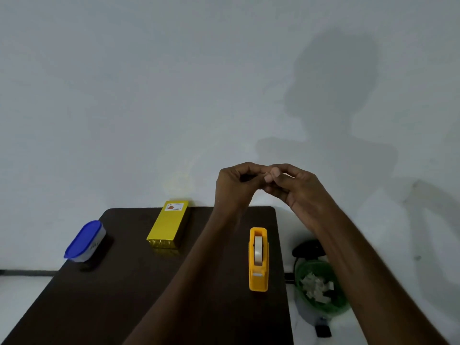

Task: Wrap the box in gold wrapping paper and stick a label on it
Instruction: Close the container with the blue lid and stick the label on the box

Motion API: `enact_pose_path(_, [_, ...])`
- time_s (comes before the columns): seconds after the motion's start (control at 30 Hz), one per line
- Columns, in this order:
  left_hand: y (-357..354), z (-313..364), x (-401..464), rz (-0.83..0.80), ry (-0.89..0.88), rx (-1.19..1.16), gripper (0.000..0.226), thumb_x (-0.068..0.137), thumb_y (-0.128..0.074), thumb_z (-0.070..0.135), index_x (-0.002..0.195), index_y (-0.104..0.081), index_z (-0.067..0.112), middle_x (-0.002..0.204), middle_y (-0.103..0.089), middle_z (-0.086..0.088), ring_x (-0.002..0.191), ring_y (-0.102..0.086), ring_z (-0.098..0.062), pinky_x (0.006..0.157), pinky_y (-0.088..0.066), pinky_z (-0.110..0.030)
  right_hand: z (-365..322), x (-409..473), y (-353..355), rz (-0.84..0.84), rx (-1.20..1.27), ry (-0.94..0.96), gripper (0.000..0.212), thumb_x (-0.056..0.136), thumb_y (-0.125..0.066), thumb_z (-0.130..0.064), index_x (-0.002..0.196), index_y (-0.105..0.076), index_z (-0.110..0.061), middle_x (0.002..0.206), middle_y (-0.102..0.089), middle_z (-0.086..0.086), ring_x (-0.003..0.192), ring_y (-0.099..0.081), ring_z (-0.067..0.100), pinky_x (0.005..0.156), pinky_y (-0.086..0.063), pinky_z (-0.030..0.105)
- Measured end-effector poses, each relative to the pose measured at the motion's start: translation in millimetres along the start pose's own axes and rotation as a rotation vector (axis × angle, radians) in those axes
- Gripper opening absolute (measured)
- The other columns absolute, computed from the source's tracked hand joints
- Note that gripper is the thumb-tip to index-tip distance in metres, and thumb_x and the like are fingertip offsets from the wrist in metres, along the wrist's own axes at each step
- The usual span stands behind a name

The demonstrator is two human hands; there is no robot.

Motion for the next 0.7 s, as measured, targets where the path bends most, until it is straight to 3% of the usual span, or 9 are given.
enact_pose_path(0.13, [-19, -8, -4, -0.064, 0.112, -0.169, 0.02, 0.088, -0.065, 0.002, 0.106, -0.071, -0.003, 0.101, -0.074, -0.014, 0.099, -0.07, -0.025, 0.087, -0.056, -0.032, -12, -3, 21, 0.084, -0.131, 0.055, 0.018, 0.089, -0.067, -0.009, 0.105, -0.07, 0.0, 0.089, -0.072, 0.018, 0.076, -0.071, 0.022, 0.077, -0.059, 0.027])
enact_pose_path(0.27, [-33, -19, 2, -0.017, 0.231, -0.291, 0.022, 0.089, -0.066, 0.004, 0.111, -0.069, 0.002, 0.099, -0.074, -0.016, 0.096, -0.072, -0.026, 0.084, -0.057, -0.03, -18, 0, 37, 0.16, -0.247, 0.126, 0.009, 0.088, -0.067, -0.006, 0.095, -0.072, -0.003, 0.077, -0.072, 0.012, 0.065, -0.069, 0.016, 0.067, -0.058, 0.021])
enact_pose_path(0.47, [-79, -24, 18, -0.228, 0.222, -0.26, 0.026, 0.092, -0.063, 0.009, 0.115, -0.067, -0.002, 0.107, -0.072, -0.018, 0.101, -0.07, -0.03, 0.088, -0.056, -0.033, -26, 0, 78, 0.18, -0.375, 0.119, 0.01, 0.09, -0.068, -0.009, 0.097, -0.071, -0.004, 0.08, -0.073, 0.012, 0.071, -0.072, 0.022, 0.084, -0.06, 0.042])
enact_pose_path(0.7, [-129, -37, 18, -0.157, 0.286, -0.207, 0.017, 0.086, -0.072, 0.013, 0.1, -0.074, 0.004, 0.091, -0.075, -0.012, 0.086, -0.071, -0.025, 0.079, -0.059, -0.031, -23, -11, 132, 0.291, -0.371, 0.106, 0.01, 0.089, -0.069, -0.006, 0.099, -0.07, -0.008, 0.08, -0.075, 0.011, 0.07, -0.074, 0.027, 0.084, -0.059, 0.048])
Point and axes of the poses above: each hand's wrist, its own x-axis towards the middle knuckle, its own y-axis out of the back of the hand, z = x × y, the point moved 7 cm from there along x, towards the middle knuckle
